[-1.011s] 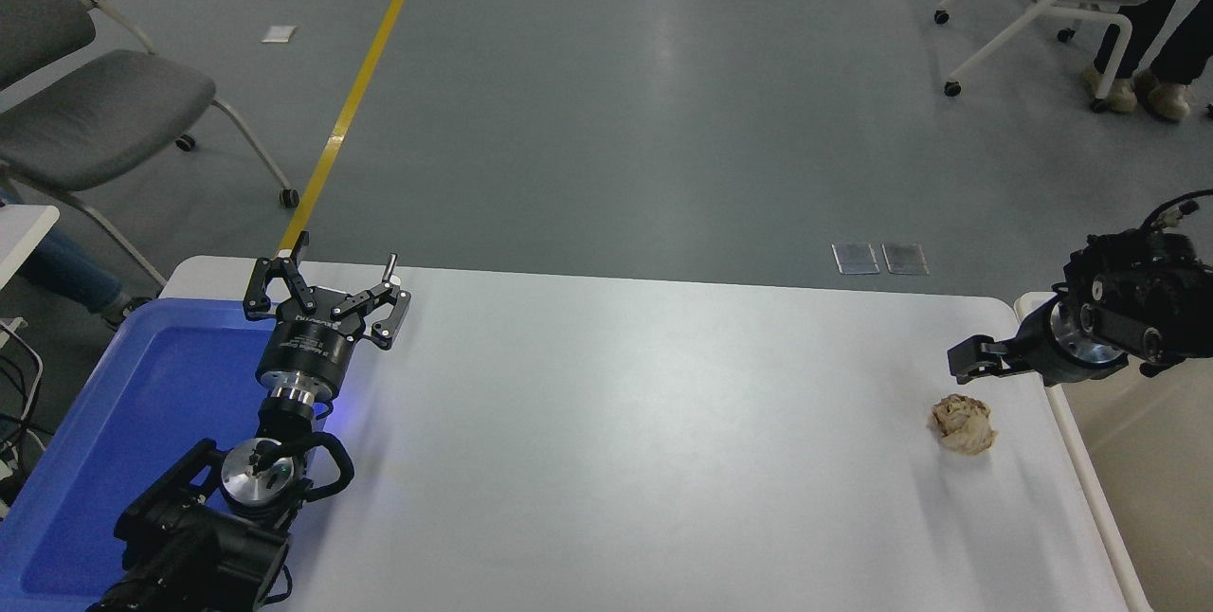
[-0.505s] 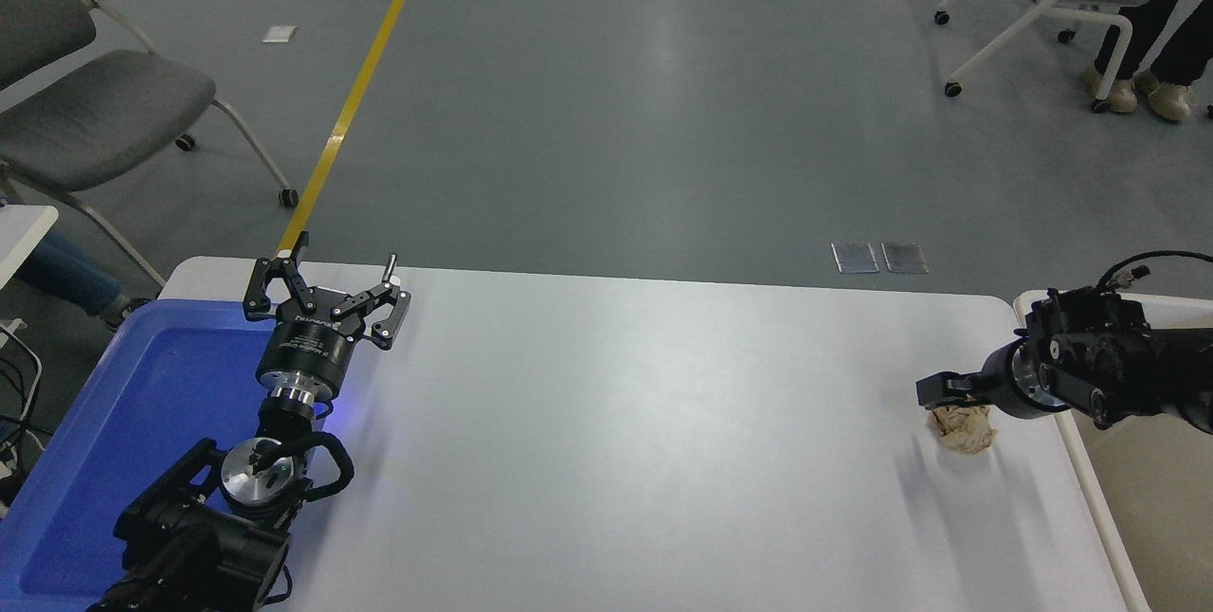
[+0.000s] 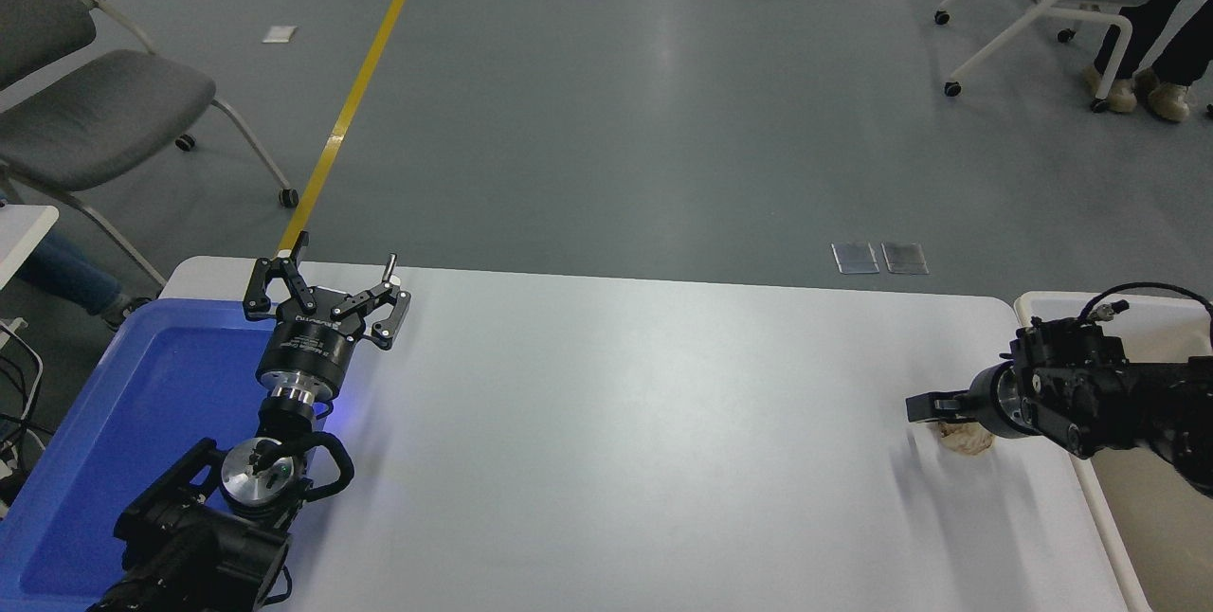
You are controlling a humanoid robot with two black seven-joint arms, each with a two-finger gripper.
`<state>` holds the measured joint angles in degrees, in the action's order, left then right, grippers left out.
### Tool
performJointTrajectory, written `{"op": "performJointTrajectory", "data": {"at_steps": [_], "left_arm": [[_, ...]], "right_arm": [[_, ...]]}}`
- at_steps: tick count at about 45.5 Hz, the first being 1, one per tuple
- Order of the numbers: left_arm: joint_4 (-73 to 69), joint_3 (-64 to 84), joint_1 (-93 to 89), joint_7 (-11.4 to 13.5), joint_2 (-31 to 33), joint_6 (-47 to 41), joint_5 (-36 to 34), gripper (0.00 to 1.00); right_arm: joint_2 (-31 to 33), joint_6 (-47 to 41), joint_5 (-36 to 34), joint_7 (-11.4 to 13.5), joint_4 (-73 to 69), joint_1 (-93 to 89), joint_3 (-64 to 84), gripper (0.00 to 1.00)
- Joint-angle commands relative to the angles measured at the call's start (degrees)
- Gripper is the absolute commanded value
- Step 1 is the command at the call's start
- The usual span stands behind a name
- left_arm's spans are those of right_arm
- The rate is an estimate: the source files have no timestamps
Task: Pick up paper ball place in dustbin
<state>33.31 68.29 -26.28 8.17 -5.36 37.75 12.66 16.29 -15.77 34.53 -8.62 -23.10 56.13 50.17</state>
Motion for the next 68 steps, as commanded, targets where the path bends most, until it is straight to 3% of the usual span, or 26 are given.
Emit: {"op": "performJointTrajectory", "data": {"at_steps": [1, 5, 10, 13, 26, 38, 48, 68], "left_arm": [[0.0, 0.0, 0.0, 0.0, 0.0, 0.04, 0.0, 0.99], [0.0, 0.0, 0.0, 0.0, 0.0, -0.05, 0.0, 0.99], [0.0, 0.0, 0.0, 0.0, 0.0, -0.05, 0.0, 0.99], [0.0, 0.0, 0.0, 0.0, 0.0, 0.04, 0.0, 0.99], [0.0, 0.0, 0.0, 0.0, 0.0, 0.04, 0.0, 0.99], [0.0, -0.08, 0.0, 0.0, 0.0, -0.05, 0.0, 0.99], [0.0, -0.08, 0.0, 0.0, 0.0, 0.04, 0.0, 0.99], [0.0, -0.09, 0.0, 0.0, 0.0, 0.04, -0.09, 0.99]], "right_arm": [[-0.2, 1.44, 0.01, 0.0, 0.69, -1.47, 0.02, 0.72], [-0.12, 1.44, 0.01, 0.0, 0.69, -1.47, 0.28, 0.42], [-0.03, 1.44, 0.1, 0.0, 0.96, -1.47, 0.2, 0.25], [0.23, 1.44, 0.01, 0.0, 1.04, -1.38, 0.28, 0.0], [0.94, 1.01, 0.01, -0.61, 0.87, -0.68, 0.55, 0.0], [3.31, -2.5, -0.17, -4.21, 0.17, 2.22, 0.46, 0.0], [11.04, -9.8, 0.01, -7.03, -4.48, 11.18, 0.72, 0.0], [25.19, -25.0, 12.84, -6.32, -19.61, 41.85, 2.3, 0.0]]}}
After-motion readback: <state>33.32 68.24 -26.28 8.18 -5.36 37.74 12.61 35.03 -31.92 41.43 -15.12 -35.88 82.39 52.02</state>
